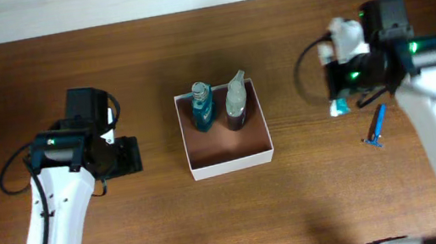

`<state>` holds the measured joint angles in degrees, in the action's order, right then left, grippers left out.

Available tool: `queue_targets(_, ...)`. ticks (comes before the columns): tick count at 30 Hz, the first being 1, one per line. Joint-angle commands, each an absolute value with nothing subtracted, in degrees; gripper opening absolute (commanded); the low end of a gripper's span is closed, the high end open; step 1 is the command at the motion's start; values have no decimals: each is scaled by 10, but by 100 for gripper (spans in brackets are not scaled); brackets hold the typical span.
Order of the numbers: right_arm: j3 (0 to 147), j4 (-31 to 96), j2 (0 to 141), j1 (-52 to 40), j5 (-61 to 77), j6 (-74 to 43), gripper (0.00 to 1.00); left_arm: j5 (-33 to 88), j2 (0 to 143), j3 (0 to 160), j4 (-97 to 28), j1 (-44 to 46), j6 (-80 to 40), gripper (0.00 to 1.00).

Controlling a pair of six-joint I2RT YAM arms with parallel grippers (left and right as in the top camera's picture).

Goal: Pack container
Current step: 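Carry the toothpaste tube with the right gripper into the box and release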

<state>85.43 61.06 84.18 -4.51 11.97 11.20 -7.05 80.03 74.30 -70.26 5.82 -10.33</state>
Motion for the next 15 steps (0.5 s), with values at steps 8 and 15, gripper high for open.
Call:
queue_targets(8, 858, 587, 836, -319, 42, 331, 4, -5, 793, 775, -705, -101, -128, 82)
queue_targets(15, 858, 554, 960, -363, 70, 374, 4, -2, 793, 775, -707, -106, -128, 82)
